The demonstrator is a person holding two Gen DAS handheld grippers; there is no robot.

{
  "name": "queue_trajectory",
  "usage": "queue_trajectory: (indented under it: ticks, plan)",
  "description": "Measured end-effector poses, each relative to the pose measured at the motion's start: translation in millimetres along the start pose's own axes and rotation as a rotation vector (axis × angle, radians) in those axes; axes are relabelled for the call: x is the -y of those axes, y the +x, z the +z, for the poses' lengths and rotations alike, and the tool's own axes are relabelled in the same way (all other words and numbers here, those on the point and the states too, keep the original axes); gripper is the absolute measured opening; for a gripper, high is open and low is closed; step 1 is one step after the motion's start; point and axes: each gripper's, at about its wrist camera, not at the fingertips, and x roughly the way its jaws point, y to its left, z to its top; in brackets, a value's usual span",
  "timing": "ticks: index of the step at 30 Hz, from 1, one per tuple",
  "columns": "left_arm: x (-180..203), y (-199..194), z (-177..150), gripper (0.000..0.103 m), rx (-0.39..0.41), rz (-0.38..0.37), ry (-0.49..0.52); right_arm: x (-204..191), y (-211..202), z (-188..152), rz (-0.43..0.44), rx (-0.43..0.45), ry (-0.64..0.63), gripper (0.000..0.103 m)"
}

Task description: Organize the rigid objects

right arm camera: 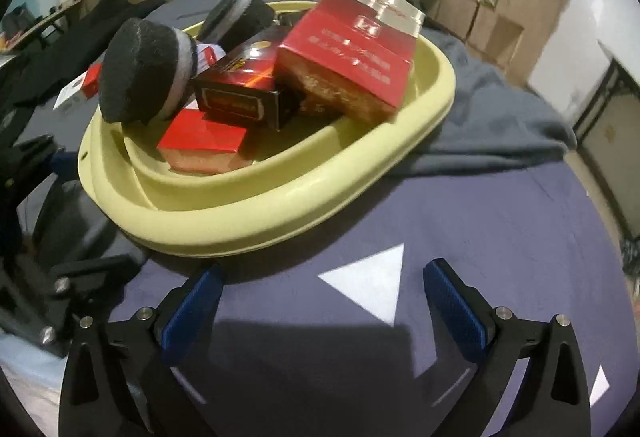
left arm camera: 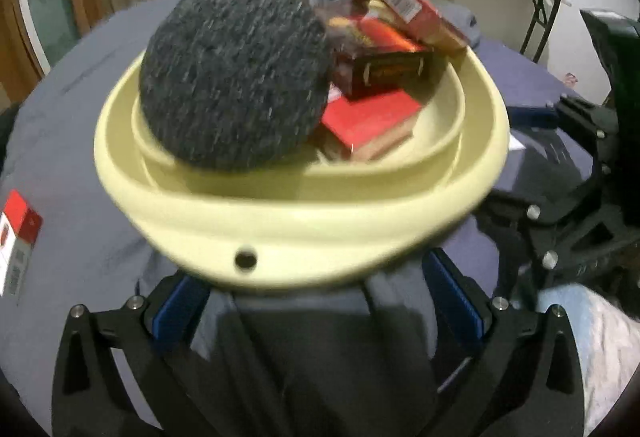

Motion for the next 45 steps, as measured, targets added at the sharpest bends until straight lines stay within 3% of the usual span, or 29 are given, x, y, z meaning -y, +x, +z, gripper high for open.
queue_trajectory:
  ticks: [7,11,45]
  plan:
    - [5.2,7.7,4.9,0.103,0.038,0.061,0.007,-16.8,9.0,-0.5,-0.098,0.029,0.016,0.102]
    - [5.7,6.4,5.3,0.103,0.043,0.055,0.005,-9.3,7.3,-2.5,-0.047,0.027,0.05,0.103]
    - [6.7,9.4,6.5,0.103,0.04,0.041,0.001,-6.7,9.3,-0.6,-0.055,0.026,0.044,0.103]
